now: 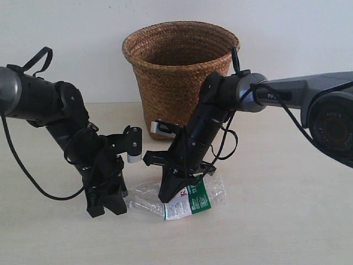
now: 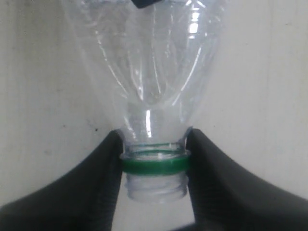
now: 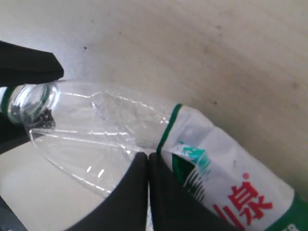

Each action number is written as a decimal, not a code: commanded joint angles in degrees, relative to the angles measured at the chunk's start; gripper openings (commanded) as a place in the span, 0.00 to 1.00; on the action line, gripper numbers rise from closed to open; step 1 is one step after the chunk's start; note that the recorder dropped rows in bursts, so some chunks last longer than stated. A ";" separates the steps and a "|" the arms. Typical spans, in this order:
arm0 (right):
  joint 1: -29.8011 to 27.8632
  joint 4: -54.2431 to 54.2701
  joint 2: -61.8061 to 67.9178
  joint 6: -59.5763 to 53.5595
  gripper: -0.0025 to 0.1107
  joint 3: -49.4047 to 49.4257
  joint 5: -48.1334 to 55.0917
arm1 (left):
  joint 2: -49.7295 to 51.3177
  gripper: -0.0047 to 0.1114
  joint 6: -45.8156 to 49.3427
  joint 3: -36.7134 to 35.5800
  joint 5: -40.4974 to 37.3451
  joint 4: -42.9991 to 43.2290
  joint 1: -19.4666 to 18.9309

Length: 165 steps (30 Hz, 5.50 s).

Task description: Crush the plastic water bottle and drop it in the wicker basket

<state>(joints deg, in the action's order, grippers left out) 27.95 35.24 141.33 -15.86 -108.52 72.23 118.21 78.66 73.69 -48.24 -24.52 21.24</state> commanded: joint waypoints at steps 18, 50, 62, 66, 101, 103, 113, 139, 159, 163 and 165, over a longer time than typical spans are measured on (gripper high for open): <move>-0.09 -13.37 -9.33 -1.69 0.02 -3.43 -2.27 | -0.44 0.07 -0.64 0.21 -0.66 -1.21 0.16; 0.02 -19.11 -5.43 -5.25 0.02 11.31 -10.58 | -0.44 0.07 -0.64 0.21 -0.89 -0.98 0.05; 0.02 -17.53 -20.00 -5.65 0.02 11.31 -5.29 | -0.44 0.07 -0.88 0.21 -0.89 -0.98 0.05; -0.10 -17.67 -25.94 -7.17 0.02 13.56 -5.32 | -0.44 0.07 -0.88 0.21 -0.89 -0.98 0.05; -17.67 -13.09 -53.81 -19.67 0.02 59.87 -46.29 | -15.18 0.37 -23.49 15.99 38.63 12.58 3.90; -17.67 -11.92 -53.81 -19.67 0.02 59.87 -45.91 | -12.61 0.74 -23.21 18.61 38.29 13.26 3.59; -17.67 -11.60 -53.81 -20.39 0.02 59.87 -47.61 | -8.68 0.70 -29.61 20.93 33.69 14.69 3.23; -17.67 -19.81 -53.81 -4.74 0.02 44.53 -23.36 | -17.54 0.07 -51.12 20.56 -21.72 21.02 1.04; -21.94 -37.75 -67.15 10.54 0.02 46.75 -10.24 | -40.94 0.07 -64.44 -10.28 -14.76 24.52 -0.08; -22.32 -37.98 -74.07 11.90 0.02 52.22 -18.13 | -46.23 0.07 -66.80 -15.28 -13.45 24.52 -0.08; -22.32 -37.43 -78.57 12.33 0.02 55.30 -22.27 | -49.14 0.07 -68.21 -17.75 -12.73 24.52 -0.08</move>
<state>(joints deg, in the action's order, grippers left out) 6.04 -2.65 67.85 -4.20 -56.20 55.03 72.32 12.71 58.61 -62.46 0.00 21.24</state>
